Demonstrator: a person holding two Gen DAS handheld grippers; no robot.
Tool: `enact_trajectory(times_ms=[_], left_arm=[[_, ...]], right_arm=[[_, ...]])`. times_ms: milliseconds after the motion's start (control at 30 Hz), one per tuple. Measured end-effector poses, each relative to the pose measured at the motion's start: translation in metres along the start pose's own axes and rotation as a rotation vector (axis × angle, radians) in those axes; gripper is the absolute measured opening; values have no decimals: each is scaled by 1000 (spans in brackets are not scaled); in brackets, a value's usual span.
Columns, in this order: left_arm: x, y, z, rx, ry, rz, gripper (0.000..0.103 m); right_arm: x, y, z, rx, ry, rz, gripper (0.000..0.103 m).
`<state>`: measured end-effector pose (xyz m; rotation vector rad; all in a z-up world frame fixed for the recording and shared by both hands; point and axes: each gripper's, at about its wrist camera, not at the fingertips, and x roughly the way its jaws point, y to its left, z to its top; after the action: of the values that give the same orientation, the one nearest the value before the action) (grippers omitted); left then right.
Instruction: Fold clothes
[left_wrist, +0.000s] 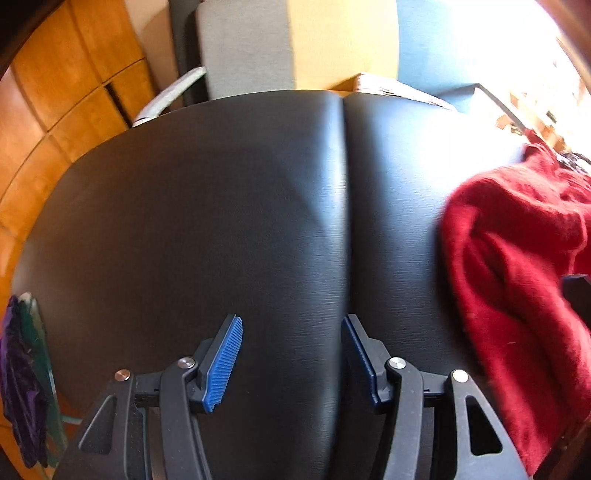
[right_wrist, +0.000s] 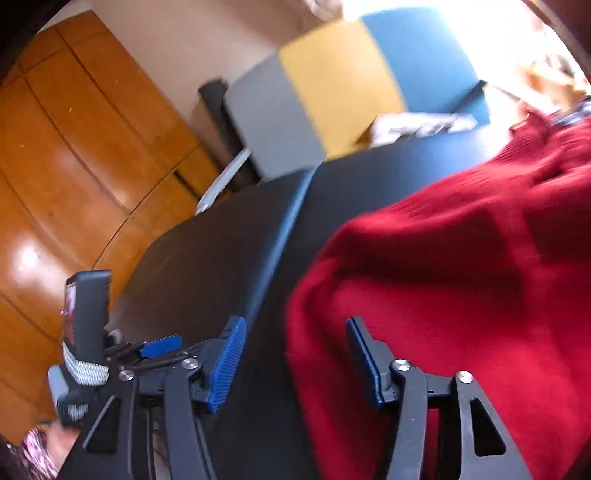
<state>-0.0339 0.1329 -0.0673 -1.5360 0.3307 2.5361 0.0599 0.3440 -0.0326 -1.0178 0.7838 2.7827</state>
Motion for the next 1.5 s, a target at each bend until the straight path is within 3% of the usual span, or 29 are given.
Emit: enact_trajectory(times_ms=[200, 433, 533, 667, 833, 1033, 1133, 1200, 1267, 1300, 1400, 1500], left_arm=[[-22, -72, 10, 176, -84, -84, 57], [-39, -141, 13, 317, -96, -131, 57], [-45, -169, 14, 373, -99, -151, 57], [-43, -194, 16, 370, -61, -177, 57], [-40, -219, 16, 387, -48, -205, 57], [-16, -244, 21, 433, -11, -163, 57], [-4, -250, 16, 456, -18, -164, 50], [-2, -250, 13, 461, -47, -191, 33], [-3, -252, 11, 486, -56, -208, 23], [-4, -254, 9, 508, -61, -201, 10], [-9, -249, 11, 506, -41, -209, 3], [-17, -224, 25, 417, -38, -235, 2]], right_arm=[[-43, -50, -26, 67, -67, -110, 70], [-49, -119, -31, 189, 6, -342, 73], [-36, -140, -39, 207, 75, -363, 73], [-30, -134, -42, 112, 73, -386, 84], [-30, -136, -43, 105, 67, -374, 86], [-35, -146, -45, 122, 58, -352, 86], [-38, -146, -47, 123, 57, -351, 86], [-37, -145, -46, 128, 54, -348, 86], [-33, -135, -47, 134, 50, -345, 86], [-33, -135, -47, 136, 49, -344, 86], [-27, -134, -44, 141, 48, -341, 86], [-29, -136, -44, 161, 45, -332, 86]])
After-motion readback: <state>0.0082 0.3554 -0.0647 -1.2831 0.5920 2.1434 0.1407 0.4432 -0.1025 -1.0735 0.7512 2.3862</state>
